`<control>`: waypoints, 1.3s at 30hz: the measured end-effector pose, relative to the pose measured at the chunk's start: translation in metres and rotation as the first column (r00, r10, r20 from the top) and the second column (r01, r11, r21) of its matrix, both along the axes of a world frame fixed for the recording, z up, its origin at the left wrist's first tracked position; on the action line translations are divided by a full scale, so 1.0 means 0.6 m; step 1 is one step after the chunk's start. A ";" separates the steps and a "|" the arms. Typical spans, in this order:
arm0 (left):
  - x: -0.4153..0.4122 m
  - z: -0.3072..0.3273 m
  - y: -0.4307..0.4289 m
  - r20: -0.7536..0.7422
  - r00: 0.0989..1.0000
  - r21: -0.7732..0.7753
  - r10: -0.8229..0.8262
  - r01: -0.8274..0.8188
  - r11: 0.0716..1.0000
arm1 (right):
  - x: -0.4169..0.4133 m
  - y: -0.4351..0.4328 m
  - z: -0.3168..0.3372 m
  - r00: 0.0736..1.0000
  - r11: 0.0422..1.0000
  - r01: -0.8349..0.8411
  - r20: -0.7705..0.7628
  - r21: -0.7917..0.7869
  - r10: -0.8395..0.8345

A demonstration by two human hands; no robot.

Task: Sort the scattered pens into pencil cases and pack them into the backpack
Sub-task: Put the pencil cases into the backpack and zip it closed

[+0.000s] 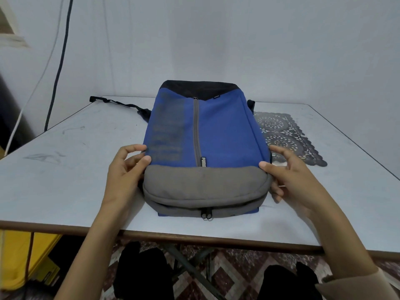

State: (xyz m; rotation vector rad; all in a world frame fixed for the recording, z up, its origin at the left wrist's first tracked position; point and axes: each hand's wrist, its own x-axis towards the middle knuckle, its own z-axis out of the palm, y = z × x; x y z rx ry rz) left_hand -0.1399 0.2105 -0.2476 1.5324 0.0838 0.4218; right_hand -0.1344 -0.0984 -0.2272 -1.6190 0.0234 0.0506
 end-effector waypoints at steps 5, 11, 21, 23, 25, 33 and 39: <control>0.008 0.007 0.006 0.116 0.985 0.153 0.131 -0.148 0.977 | 0.006 -0.008 0.012 0.977 0.950 0.178 0.160 -0.258 -0.139; 0.037 0.025 0.004 -0.166 0.986 -0.103 0.010 -0.027 0.994 | 0.045 0.011 0.031 0.956 0.958 0.229 0.226 -0.175 -0.187; 0.034 0.013 -0.009 -0.183 0.979 -0.184 -0.086 0.052 0.982 | 0.053 0.042 -0.021 0.989 0.986 0.118 0.072 0.119 -0.128; 0.040 0.014 -0.010 -0.188 0.981 -0.184 -0.050 0.015 0.983 | 0.053 0.047 -0.025 0.983 0.981 0.147 0.089 0.128 -0.159; 0.047 0.012 -0.010 -0.193 0.981 -0.195 -0.034 -0.005 0.981 | 0.050 0.052 -0.029 0.977 0.970 0.168 0.100 0.177 -0.188; 0.086 0.022 0.003 -0.223 0.972 -0.189 -0.078 0.036 0.981 | 0.062 0.060 -0.049 0.964 0.934 0.236 0.056 0.268 -0.260; 0.117 0.022 -0.009 -0.230 0.967 -0.188 -0.109 0.066 0.980 | 0.082 0.049 -0.040 0.952 0.920 0.288 0.023 0.264 -0.305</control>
